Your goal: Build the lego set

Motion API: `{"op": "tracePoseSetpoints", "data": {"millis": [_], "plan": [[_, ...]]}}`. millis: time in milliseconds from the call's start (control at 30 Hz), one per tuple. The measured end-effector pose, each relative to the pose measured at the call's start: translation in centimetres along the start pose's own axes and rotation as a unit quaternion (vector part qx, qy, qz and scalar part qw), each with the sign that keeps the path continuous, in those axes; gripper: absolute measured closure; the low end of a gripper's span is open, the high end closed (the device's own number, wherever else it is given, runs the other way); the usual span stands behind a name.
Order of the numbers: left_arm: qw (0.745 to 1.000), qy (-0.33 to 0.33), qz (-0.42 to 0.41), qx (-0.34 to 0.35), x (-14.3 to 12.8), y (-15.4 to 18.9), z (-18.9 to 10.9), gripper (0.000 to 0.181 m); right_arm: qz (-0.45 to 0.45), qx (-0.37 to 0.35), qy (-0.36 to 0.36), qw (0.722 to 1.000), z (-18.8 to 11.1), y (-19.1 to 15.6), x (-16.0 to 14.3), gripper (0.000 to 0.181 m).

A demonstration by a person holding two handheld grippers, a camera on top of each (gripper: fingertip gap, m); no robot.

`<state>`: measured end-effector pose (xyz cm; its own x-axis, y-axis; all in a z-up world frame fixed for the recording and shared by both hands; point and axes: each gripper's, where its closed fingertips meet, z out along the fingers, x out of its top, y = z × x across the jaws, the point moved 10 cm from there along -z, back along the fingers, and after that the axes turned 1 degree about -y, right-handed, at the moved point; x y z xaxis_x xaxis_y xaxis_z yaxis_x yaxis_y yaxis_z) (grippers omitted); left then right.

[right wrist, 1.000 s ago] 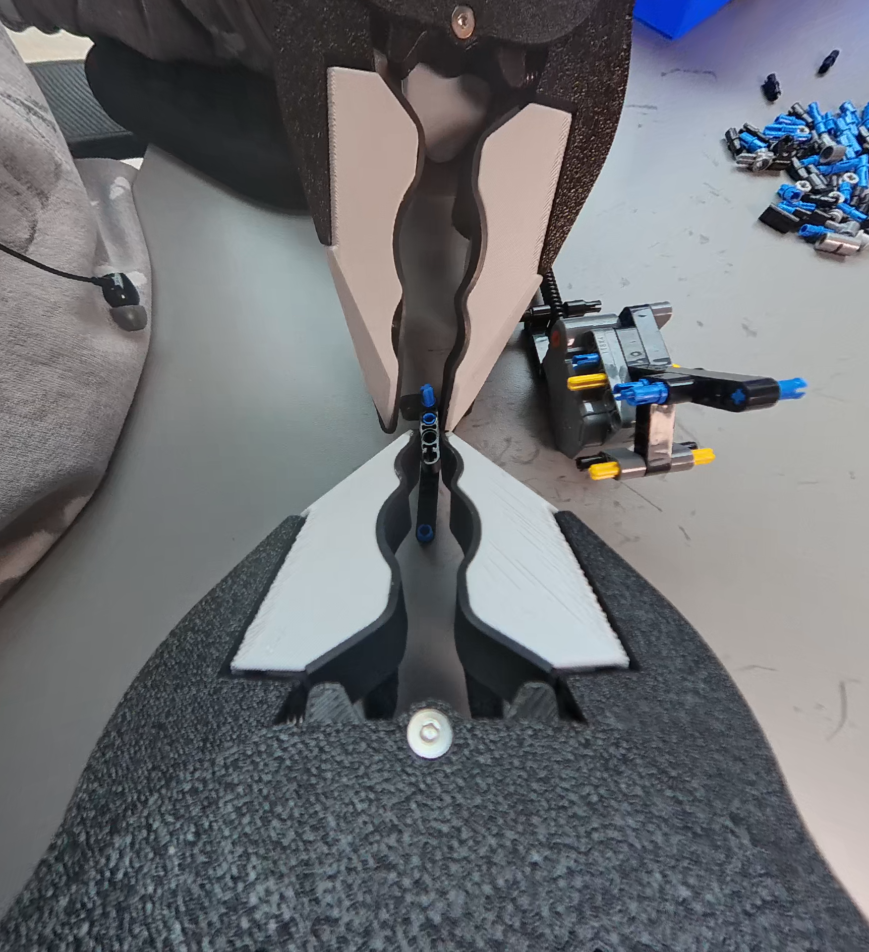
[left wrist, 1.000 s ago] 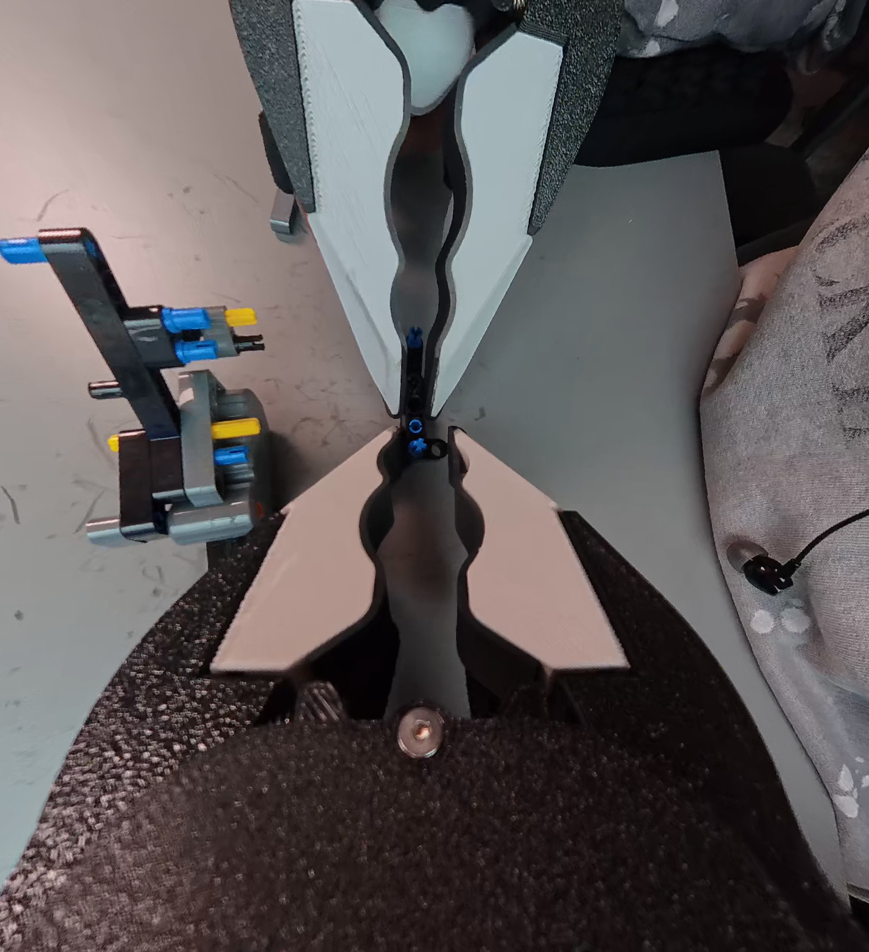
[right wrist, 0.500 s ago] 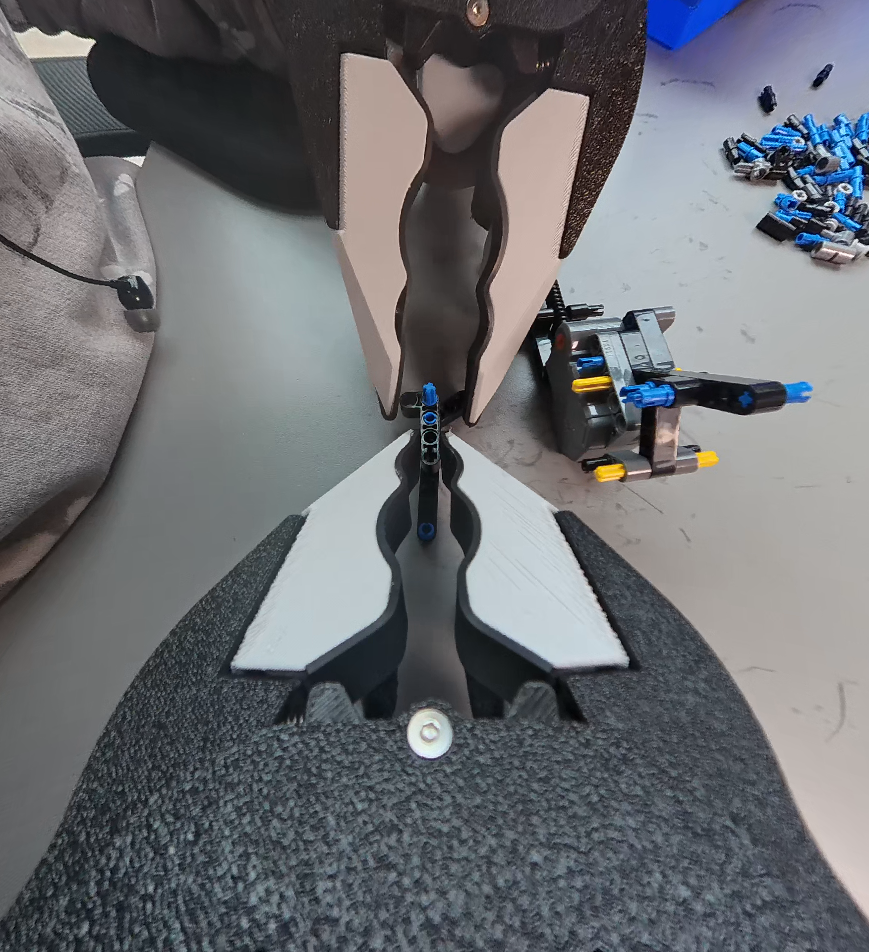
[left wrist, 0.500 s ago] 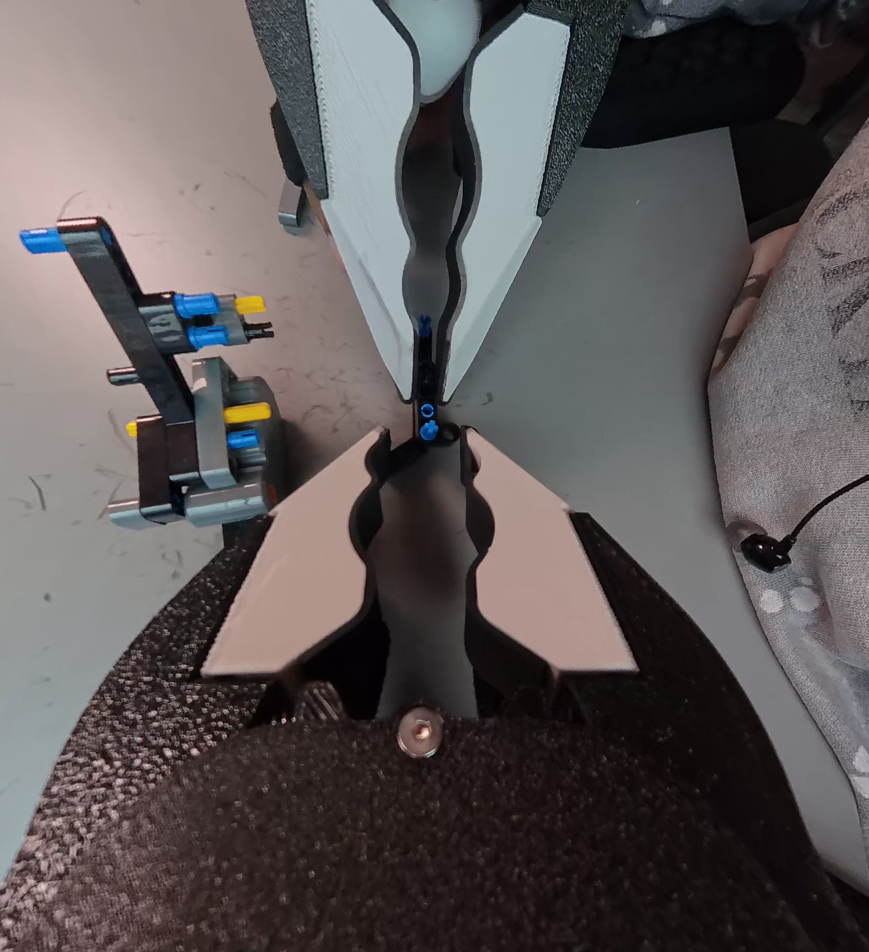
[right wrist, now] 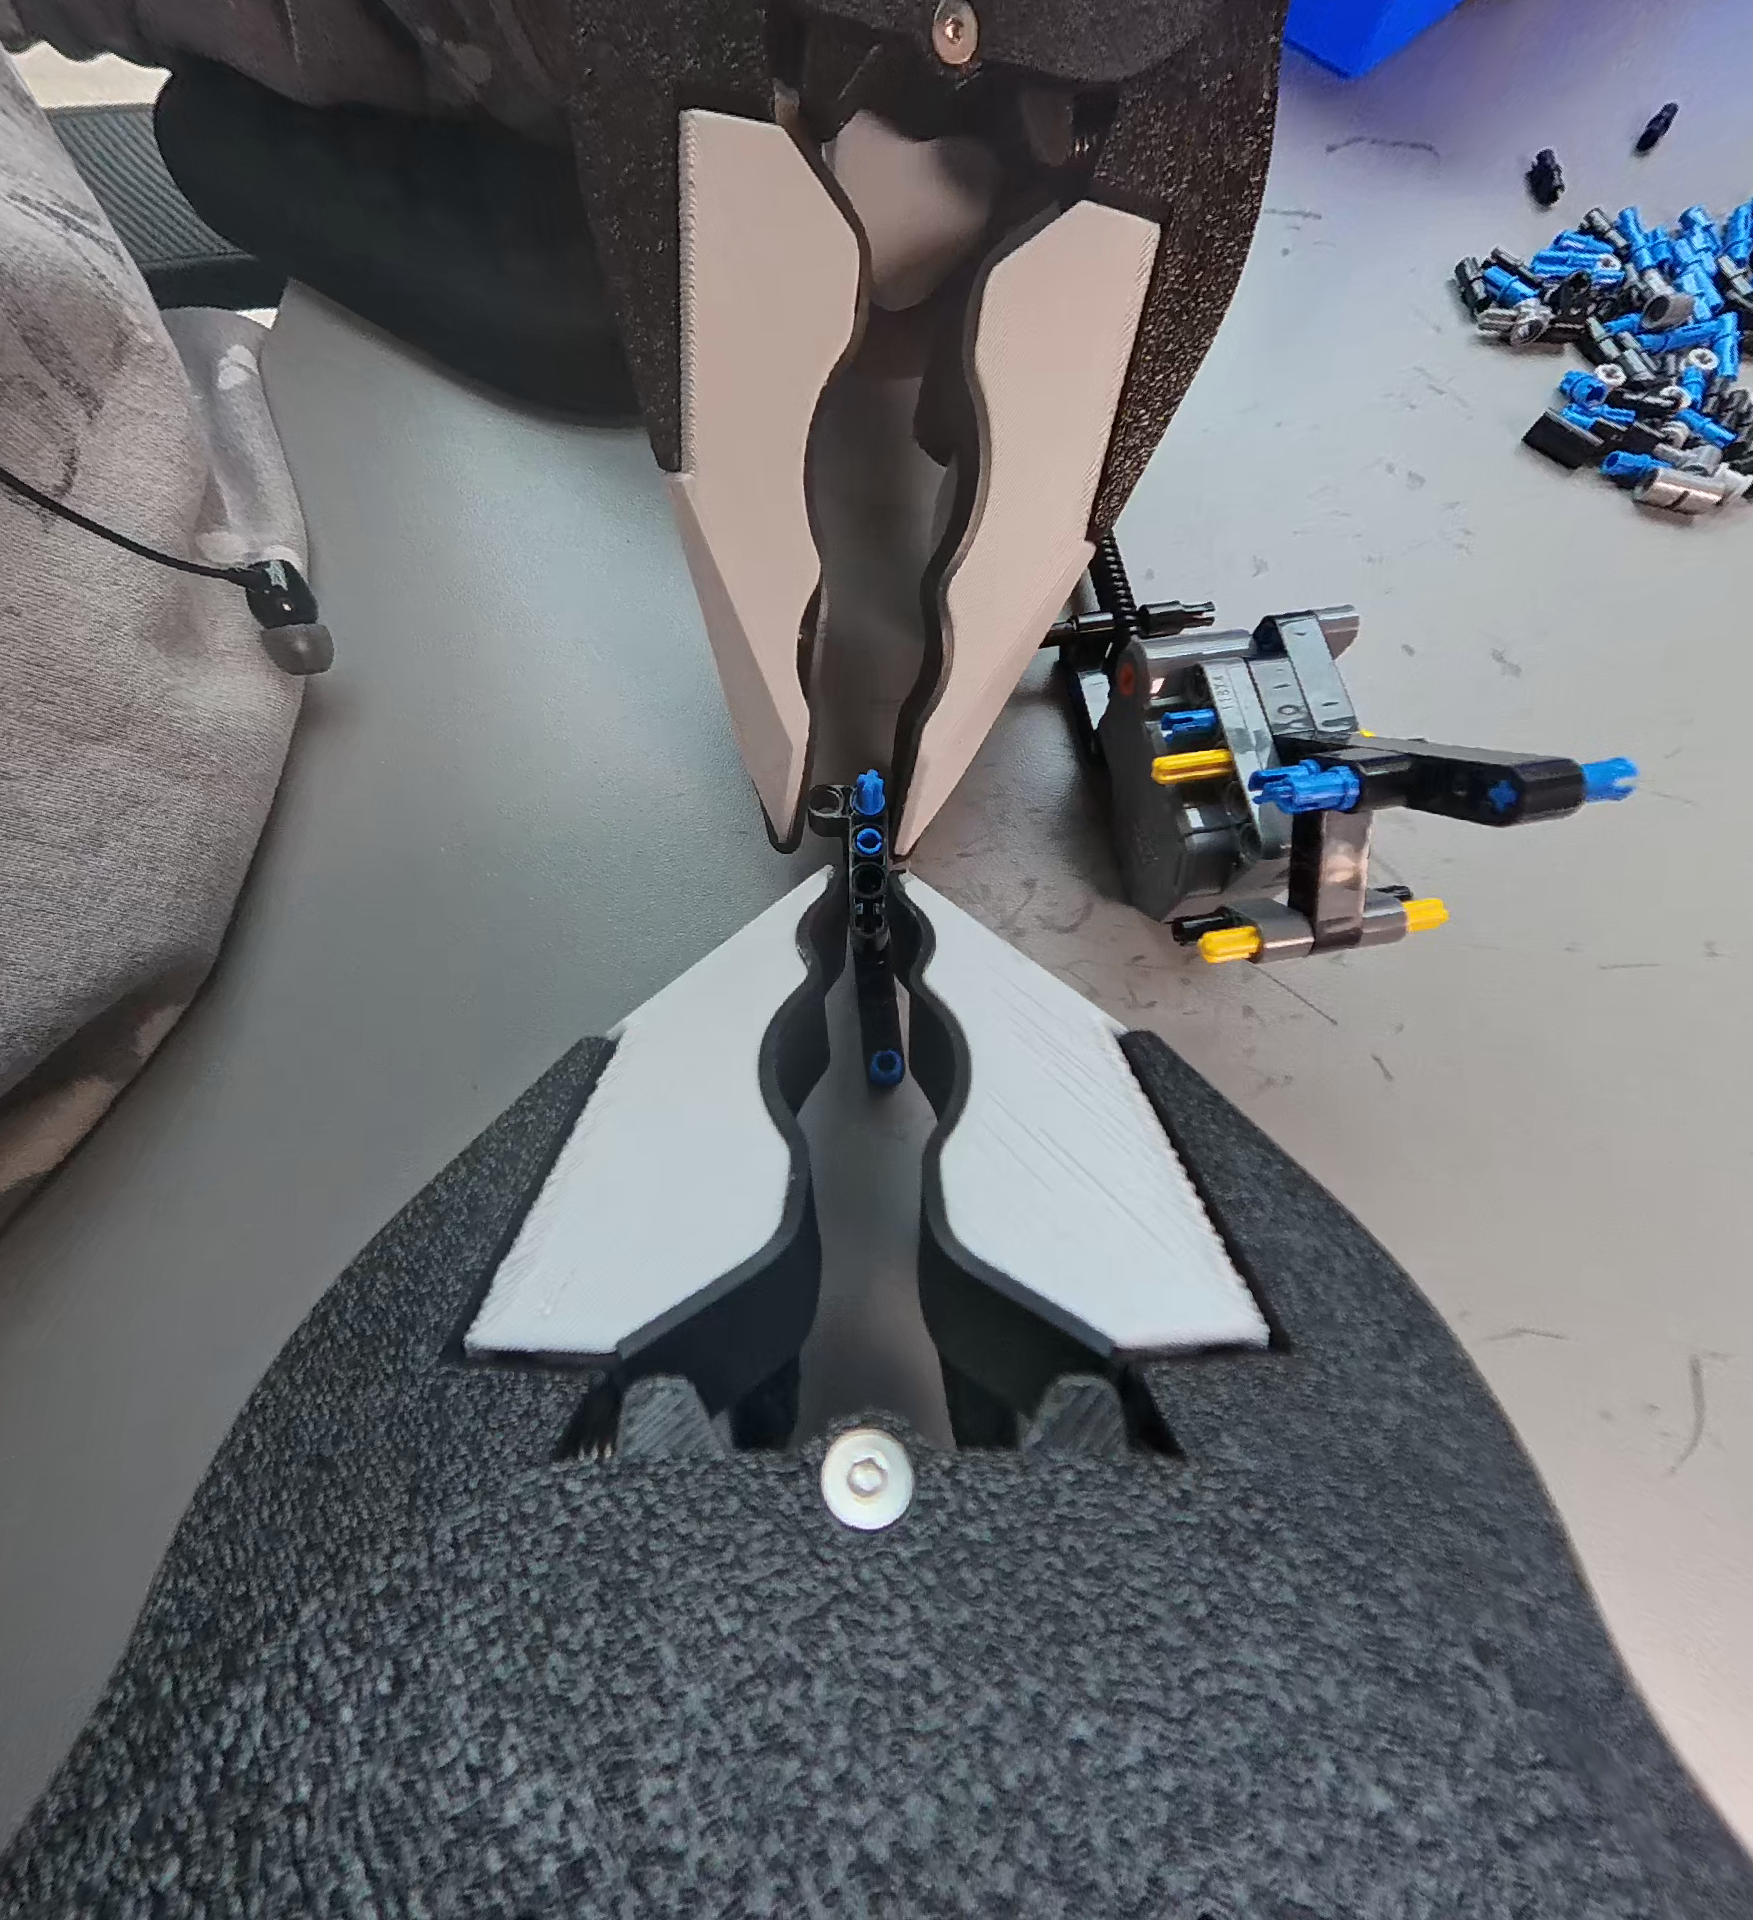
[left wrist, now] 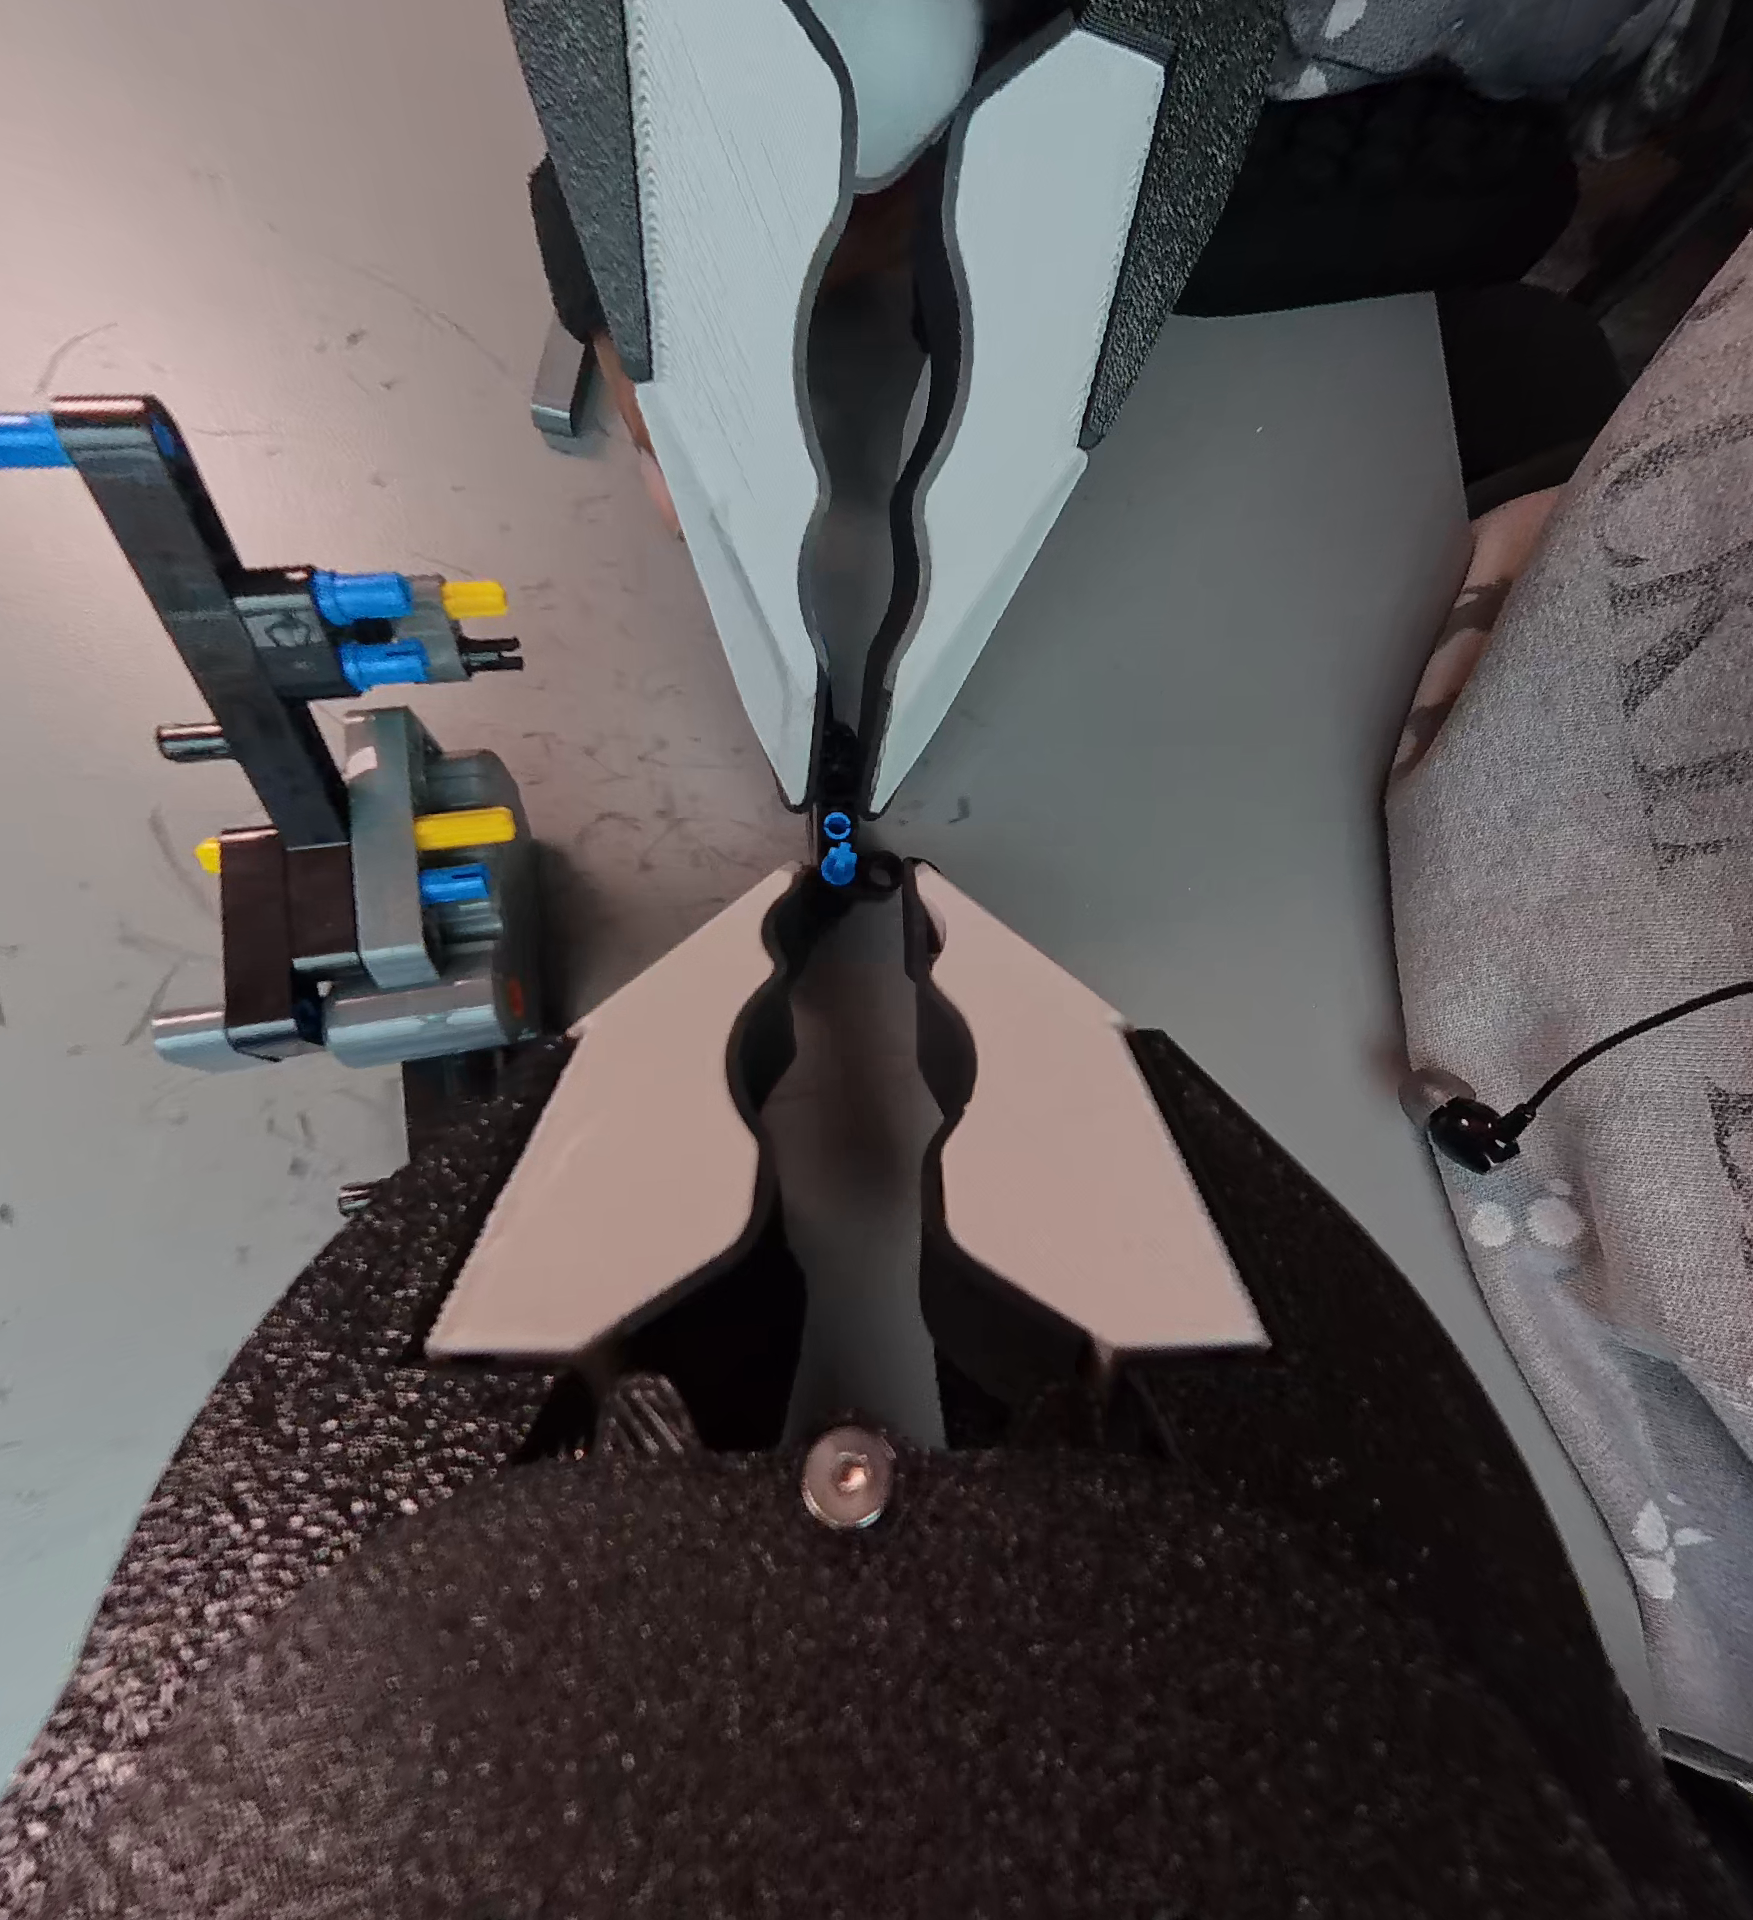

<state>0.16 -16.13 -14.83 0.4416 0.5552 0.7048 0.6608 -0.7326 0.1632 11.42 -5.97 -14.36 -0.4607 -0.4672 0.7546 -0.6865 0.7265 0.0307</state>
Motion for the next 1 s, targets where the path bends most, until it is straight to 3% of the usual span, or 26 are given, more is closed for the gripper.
{"op": "tracePoseSetpoints", "data": {"millis": [1000], "plan": [[1.000,0.018,0.023,0.009,0.12,0.13,-0.24,0.163,-0.004,-0.008,-0.007,1.000,0.13,-0.09,-0.03,0.174]]}}
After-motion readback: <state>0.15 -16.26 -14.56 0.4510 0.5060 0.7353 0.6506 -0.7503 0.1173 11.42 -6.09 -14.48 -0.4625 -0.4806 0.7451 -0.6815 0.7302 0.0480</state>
